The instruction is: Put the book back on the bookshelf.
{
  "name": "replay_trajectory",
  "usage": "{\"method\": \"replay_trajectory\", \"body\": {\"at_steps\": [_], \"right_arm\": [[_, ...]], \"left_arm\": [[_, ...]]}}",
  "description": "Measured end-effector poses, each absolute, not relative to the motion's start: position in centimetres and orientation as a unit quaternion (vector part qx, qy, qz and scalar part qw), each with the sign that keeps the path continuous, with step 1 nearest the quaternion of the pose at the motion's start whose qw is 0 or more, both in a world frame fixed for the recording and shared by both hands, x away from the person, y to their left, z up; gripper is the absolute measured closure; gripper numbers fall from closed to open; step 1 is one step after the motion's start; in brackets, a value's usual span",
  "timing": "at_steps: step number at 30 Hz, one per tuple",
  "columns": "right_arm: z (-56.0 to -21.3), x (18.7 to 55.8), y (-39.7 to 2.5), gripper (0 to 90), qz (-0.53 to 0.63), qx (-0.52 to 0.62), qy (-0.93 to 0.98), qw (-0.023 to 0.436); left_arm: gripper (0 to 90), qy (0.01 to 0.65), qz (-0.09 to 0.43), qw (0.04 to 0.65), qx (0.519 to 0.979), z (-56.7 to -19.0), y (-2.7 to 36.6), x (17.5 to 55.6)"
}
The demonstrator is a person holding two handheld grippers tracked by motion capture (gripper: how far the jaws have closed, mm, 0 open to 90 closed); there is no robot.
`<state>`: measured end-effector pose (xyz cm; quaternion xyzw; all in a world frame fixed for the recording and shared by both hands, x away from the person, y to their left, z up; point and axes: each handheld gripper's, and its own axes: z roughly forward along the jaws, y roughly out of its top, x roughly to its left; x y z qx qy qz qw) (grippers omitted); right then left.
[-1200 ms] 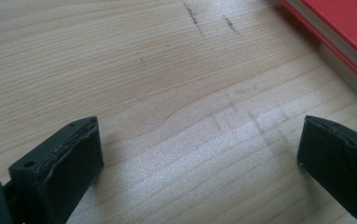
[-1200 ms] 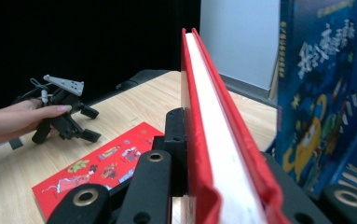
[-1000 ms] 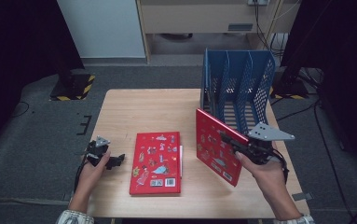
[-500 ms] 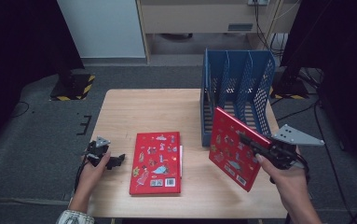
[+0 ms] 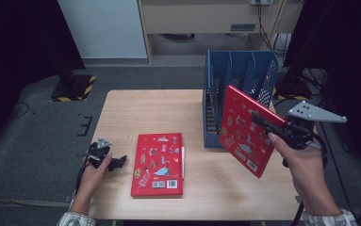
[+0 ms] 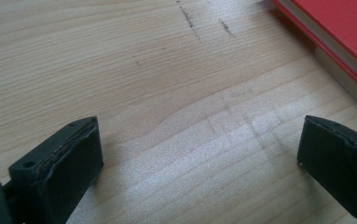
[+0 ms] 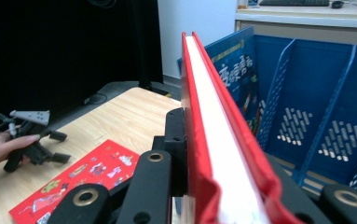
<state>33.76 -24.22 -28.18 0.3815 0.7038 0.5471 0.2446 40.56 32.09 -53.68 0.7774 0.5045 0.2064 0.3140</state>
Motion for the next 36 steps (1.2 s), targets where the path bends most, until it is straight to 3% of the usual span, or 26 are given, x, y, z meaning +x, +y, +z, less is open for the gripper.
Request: {"method": "replay_trajectory", "body": {"at_steps": [12,36], "right_arm": [[-26.4,36.9,-24.3,79.4,0.529,0.406,0.697,0.265],[-27.0,43.0,-24.0,79.4,0.49,0.461,0.675,0.305]], "left_arm": [[0.0,0.504,0.206,0.316,0.777,-53.7,31.9,40.6],[0.0,0.501,0.204,0.317,0.779,-53.7,31.8,40.6]]}}
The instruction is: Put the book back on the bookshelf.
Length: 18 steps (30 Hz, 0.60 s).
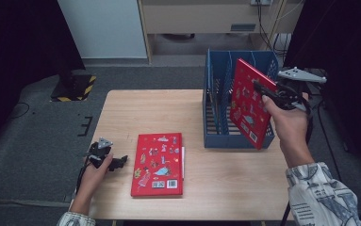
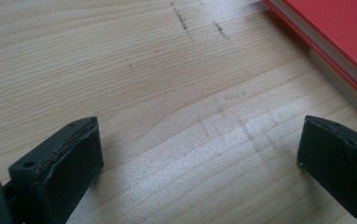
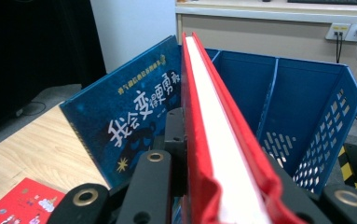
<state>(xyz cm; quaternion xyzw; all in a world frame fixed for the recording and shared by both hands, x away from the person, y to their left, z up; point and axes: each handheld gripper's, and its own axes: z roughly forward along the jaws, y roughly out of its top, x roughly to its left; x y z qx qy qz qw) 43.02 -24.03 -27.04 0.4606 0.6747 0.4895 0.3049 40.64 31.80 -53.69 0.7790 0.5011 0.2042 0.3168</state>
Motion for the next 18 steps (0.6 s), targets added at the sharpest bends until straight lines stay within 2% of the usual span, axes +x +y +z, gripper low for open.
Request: {"method": "replay_trajectory", "body": {"at_steps": [18], "right_arm": [[-27.6,46.0,-22.9,79.4,0.467,0.477,0.669,0.327]], "left_arm": [[0.0,0.499,0.203,0.317,0.781,-53.7,31.7,40.7]]}}
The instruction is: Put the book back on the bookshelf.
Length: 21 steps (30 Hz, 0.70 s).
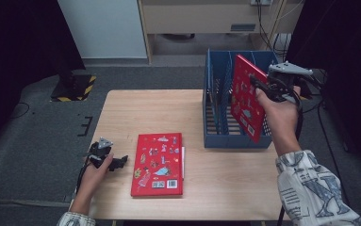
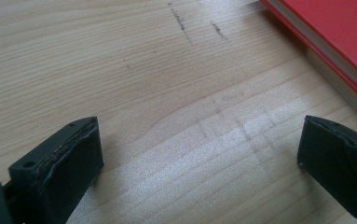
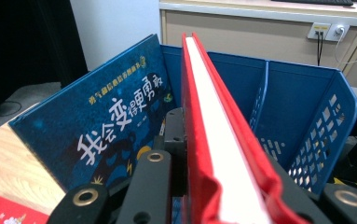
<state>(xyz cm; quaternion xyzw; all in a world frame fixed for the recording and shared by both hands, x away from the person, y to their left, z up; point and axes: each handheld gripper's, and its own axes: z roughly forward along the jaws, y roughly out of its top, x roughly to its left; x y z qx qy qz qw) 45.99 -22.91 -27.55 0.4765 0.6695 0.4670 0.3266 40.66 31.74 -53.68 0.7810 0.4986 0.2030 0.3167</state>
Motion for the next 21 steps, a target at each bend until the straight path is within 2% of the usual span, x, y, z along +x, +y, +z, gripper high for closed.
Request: {"method": "replay_trajectory", "body": {"at_steps": [21], "right_arm": [[-28.8,48.2,-22.8,79.4,0.46,0.493,0.657,0.338]], "left_arm": [[0.0,0.494,0.202,0.316,0.784,-53.7,31.7,40.7]]}}
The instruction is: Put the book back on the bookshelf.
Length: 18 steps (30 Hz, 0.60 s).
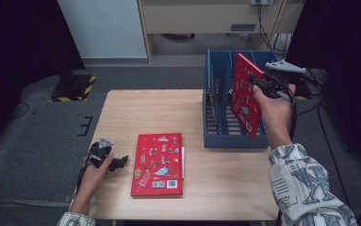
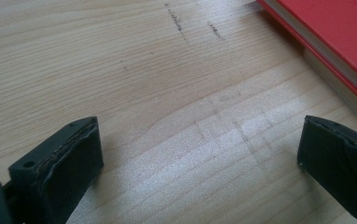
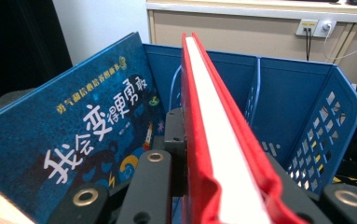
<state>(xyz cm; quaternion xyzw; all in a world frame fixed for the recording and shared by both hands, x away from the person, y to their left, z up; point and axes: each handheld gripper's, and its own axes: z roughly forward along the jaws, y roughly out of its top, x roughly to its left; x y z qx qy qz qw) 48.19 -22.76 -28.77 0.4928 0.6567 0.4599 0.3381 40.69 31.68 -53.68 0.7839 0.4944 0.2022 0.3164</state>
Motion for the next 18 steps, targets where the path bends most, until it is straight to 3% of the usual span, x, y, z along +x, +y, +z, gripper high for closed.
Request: {"method": "replay_trajectory", "body": {"at_steps": [18], "right_arm": [[-30.7,51.1,-21.8,79.4,0.465,0.506,0.638,0.348]], "left_arm": [[0.0,0.493,0.202,0.317,0.785,-53.7,31.6,40.7]]}}
